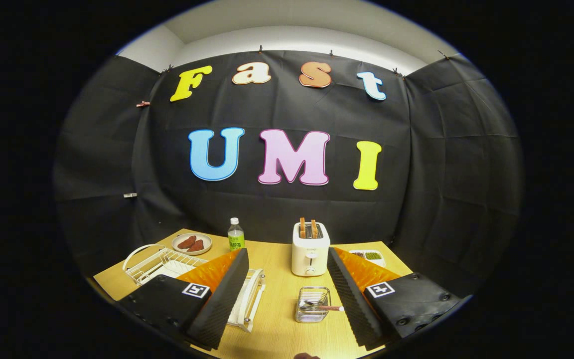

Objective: Take the plate from the dish rack, then take the spoon from the basket and place it into the plate.

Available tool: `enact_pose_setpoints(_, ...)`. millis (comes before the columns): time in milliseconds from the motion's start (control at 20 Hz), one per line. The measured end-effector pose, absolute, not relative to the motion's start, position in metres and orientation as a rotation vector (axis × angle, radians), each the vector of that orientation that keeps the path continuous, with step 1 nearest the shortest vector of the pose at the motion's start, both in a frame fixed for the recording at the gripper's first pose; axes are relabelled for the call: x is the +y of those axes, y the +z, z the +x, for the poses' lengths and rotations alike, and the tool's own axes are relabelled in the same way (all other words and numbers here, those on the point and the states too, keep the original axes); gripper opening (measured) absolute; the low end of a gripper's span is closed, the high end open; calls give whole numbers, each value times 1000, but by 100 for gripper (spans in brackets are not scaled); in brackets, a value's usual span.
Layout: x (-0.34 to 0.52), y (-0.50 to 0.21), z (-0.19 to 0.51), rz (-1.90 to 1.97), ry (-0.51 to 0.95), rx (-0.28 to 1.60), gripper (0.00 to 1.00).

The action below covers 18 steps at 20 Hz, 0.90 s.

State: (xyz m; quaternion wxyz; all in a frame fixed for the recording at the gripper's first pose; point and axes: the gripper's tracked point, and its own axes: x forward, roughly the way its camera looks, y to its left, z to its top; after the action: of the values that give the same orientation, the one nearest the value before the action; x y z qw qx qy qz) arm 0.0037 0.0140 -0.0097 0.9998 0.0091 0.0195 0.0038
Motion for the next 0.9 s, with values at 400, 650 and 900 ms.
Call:
enact_pose_setpoints(400,69,-16,55,53,160,154,98)
enact_pose_setpoints(650,113,-43,102,39,225,288,99)
enact_pose_setpoints(900,134,-96,135,44,211,486,98)
